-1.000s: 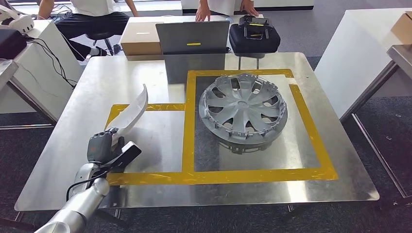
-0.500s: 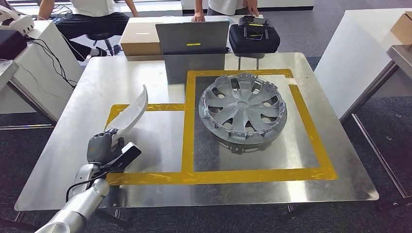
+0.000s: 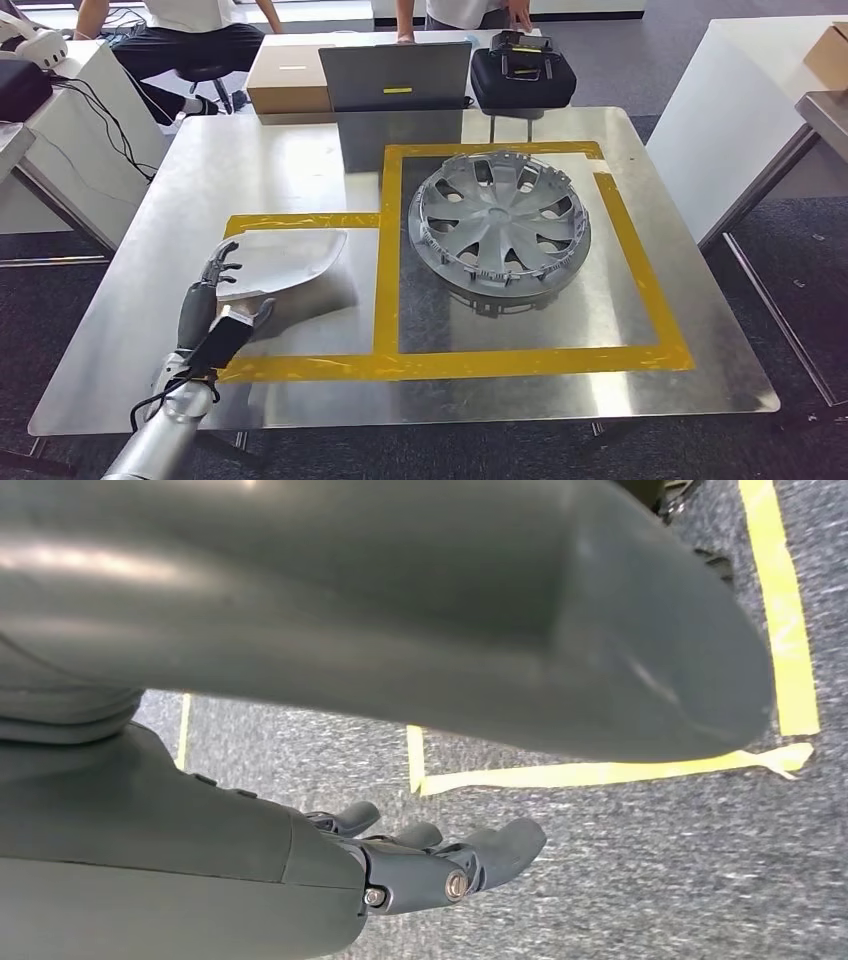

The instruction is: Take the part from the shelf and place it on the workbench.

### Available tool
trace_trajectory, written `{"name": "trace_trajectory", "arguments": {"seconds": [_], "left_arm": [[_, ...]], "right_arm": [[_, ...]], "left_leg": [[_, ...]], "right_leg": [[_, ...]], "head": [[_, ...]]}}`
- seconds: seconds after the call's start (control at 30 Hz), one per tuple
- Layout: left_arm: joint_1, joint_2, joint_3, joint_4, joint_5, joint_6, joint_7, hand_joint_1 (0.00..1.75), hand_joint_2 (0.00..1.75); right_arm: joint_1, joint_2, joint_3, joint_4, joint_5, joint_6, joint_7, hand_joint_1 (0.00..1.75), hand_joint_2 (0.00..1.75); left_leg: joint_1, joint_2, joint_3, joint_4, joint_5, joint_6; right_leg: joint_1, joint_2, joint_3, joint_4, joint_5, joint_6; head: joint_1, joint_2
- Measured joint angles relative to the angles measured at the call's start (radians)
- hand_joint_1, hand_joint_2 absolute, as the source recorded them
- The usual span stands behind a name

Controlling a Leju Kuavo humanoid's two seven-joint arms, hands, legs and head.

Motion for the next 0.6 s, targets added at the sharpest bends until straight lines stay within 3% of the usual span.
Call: {"name": "trace_trajectory", "arguments": {"seconds": [0.07, 0.13, 0.33, 0.6], "left_arm": [[0.027, -0.003, -0.019, -0.144, 0.324, -0.076, -0.008, 0.0, 0.0], [0.049, -0.004, -0.03, -0.231, 0.455, -0.098, -0.01, 0.0, 0.0], [0.081, 0.003, -0.058, -0.353, 0.199, -0.094, -0.011, 0.0, 0.0], [0.096, 0.025, -0.104, -0.393, 0.191, -0.067, -0.011, 0.0, 0.0]], "right_arm": [[-0.002, 0.0, 0.0, 0.0, 0.0, 0.003, -0.003, 0.0, 0.0], [-0.004, 0.0, 0.0, 0.0, 0.0, 0.005, -0.009, 0.0, 0.0], [-0.004, 0.0, 0.0, 0.0, 0.0, 0.007, -0.014, 0.0, 0.0], [-0.004, 0.0, 0.0, 0.0, 0.002, 0.009, -0.016, 0.0, 0.0]], "left_leg": [[0.0, -0.001, 0.001, 0.0, -0.001, 0.001], [0.0, 0.0, 0.002, 0.0, -0.002, 0.001], [0.0, 0.0, 0.002, 0.0, -0.002, 0.001], [0.0, 0.0, 0.002, 0.0, -0.002, 0.001]], "right_leg": [[0.0, -0.001, 0.001, 0.0, 0.0, 0.0], [0.0, -0.001, 0.002, 0.0, -0.001, 0.001], [0.0, -0.001, 0.003, 0.0, -0.001, 0.001], [0.0, -0.001, 0.003, 0.0, -0.001, 0.001]], "head": [[0.0, 0.0], [0.0, 0.0], [0.0, 0.0], [0.0, 0.0]]}}
